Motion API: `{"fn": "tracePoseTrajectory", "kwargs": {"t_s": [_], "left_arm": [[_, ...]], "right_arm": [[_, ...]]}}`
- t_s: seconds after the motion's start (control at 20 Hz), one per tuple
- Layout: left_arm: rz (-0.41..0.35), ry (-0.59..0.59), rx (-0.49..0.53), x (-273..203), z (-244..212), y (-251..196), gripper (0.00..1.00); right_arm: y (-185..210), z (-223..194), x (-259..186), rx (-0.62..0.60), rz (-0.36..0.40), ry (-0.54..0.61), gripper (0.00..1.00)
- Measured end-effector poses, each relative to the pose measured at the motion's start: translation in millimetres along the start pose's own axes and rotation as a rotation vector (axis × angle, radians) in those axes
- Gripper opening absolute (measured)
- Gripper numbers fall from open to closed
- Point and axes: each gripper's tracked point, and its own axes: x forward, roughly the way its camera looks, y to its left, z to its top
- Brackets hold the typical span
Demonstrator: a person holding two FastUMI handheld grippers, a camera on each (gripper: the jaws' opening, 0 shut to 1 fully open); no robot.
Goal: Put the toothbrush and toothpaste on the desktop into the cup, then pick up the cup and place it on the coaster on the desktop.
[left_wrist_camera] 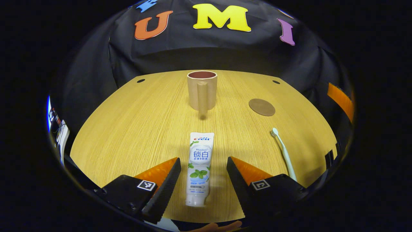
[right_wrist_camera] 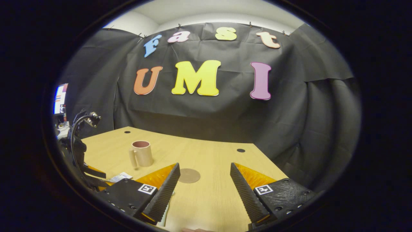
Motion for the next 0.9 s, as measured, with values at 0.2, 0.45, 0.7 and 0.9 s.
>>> {"fn": "tracePoseTrajectory", "kwargs": {"t_s": [0.2,0.45,0.7,0.9], "left_arm": [[0.058,-0.008,0.036,0.2,0.0,10.9,0.95],[0.031,0.018,0.013,10.2,-6.9,2.4,0.76],[0.025,-0.013,0.009,7.9,-1.7,5.7,0.60],[0.018,-0.034,-0.013,13.3,0.2,9.1,0.44]], "right_arm": [[1.7,-1.5,-0.6,0.002,0.000,0.008,0.94],[-4.3,2.9,-1.8,0.006,-0.014,-0.004,0.94],[-6.7,1.3,-1.0,0.023,-0.015,0.001,0.96],[4.6,-5.7,0.7,0.023,0.017,0.029,0.96]]}}
